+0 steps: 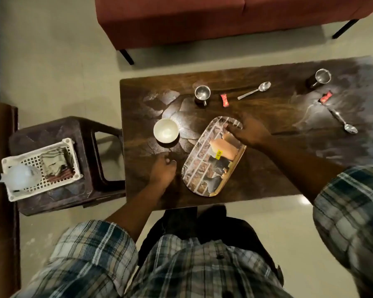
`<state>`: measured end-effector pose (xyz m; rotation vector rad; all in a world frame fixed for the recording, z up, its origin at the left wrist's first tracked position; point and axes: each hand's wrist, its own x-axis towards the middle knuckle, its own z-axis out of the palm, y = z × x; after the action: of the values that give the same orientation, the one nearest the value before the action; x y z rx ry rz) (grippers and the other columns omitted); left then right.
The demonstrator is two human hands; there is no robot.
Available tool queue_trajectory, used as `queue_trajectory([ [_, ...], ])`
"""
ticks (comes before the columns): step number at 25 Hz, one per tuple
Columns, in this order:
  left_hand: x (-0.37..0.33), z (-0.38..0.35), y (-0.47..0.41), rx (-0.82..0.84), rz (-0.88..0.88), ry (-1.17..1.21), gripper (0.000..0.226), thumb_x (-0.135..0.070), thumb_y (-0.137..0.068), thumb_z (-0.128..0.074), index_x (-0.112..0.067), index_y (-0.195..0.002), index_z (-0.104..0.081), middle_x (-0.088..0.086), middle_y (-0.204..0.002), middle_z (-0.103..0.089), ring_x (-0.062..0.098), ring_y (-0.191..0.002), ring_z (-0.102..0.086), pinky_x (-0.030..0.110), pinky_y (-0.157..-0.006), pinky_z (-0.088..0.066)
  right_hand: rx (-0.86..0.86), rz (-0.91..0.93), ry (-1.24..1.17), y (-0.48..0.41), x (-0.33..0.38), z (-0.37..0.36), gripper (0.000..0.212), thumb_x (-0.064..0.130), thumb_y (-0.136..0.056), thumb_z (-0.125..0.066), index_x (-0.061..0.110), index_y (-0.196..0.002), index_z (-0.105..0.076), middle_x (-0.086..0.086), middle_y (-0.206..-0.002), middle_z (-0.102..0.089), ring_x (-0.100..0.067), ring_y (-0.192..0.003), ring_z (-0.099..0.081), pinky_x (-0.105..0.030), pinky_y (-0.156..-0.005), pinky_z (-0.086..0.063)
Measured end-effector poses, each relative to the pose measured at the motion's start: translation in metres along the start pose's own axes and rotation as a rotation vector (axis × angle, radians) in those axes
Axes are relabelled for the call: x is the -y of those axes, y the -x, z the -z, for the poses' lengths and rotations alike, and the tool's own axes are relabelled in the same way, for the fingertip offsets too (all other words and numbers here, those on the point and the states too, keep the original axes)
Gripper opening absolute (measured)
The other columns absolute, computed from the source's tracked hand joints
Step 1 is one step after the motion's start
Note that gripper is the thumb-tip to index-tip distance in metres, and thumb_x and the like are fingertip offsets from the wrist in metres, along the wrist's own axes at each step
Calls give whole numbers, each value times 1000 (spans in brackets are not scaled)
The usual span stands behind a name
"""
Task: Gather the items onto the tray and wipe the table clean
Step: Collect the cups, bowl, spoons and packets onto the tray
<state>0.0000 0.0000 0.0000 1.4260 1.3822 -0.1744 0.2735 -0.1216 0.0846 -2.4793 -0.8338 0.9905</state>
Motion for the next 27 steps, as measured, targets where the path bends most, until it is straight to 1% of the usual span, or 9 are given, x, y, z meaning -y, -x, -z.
queue_trajectory([
  [2,11,-12,-8,-42,143,158,39,-22,-97,-67,-24,-134,-56,7,-116,-71,22,-91,-68,22,-76,-57,17,27,3,-19,-11,0,54,44,-101,-68,15,-145,-59,-13,-143,-66,-33,-133,-61,-36,-107,-46],
  [5,41,-37,-13,-116,355,368,40,-30,-88,-70,-27,-126,-59,14,-119,-72,35,-101,-70,41,-83,-59,78,33,41,-49,-33,-6,52,40,-101,-68,13,-145,-59,-15,-143,-66,-33,-133,-61,-37,-109,-46],
  [8,55,-66,-1,-78,529,422,14,-21,-103,-61,-21,-116,-57,2,-91,-61,20,-75,-57,31,-64,-47,115,14,59,-79,-63,-22,44,34,-102,-67,10,-139,-64,-17,-138,-69,-36,-130,-64,-44,-110,-50],
  [10,67,-90,3,-29,580,433,2,-22,-105,-59,-20,-107,-60,3,-93,-62,18,-75,-56,31,-65,-48,113,-34,94,-103,-90,-34,42,35,-99,-67,10,-134,-66,-19,-133,-69,-40,-125,-65,-49,-107,-53],
  [13,80,-117,-1,-80,546,517,6,-19,-106,-58,-18,-108,-63,8,-104,-67,19,-81,-62,31,-71,-54,110,-68,66,-133,-123,-51,47,39,-95,-64,15,-135,-65,-17,-133,-70,-39,-123,-67,-49,-106,-55],
  [16,80,-132,-5,-173,497,577,10,-12,-107,-56,-16,-115,-62,11,-110,-69,26,-95,-68,36,-75,-60,84,-76,44,-145,-132,-58,44,27,-98,-67,19,-141,-66,-13,-136,-69,-34,-123,-68,-41,-107,-54],
  [20,82,-133,-12,-309,336,503,27,-4,-105,-51,-9,-127,-66,19,-127,-72,38,-113,-72,55,-91,-63,65,-58,-19,-136,-149,-53,45,19,-98,-68,19,-143,-66,-10,-139,-69,-29,-127,-66,-34,-108,-50],
  [22,83,-128,-20,-329,235,450,30,-12,-103,-55,-10,-130,-67,19,-130,-73,40,-118,-71,62,-100,-59,59,-110,-87,-120,-172,-46,39,19,-99,-67,19,-138,-70,-7,-133,-74,-27,-123,-69,-32,-104,-51],
  [27,41,-122,-40,-240,-8,233,35,-1,-105,-54,-5,-137,-67,12,-134,-72,30,-122,-69,46,-108,-56,-77,-283,-325,-59,-249,-41,30,19,-97,-70,19,-126,-75,-5,-115,-79,-25,-105,-75,-51,-99,-60],
])
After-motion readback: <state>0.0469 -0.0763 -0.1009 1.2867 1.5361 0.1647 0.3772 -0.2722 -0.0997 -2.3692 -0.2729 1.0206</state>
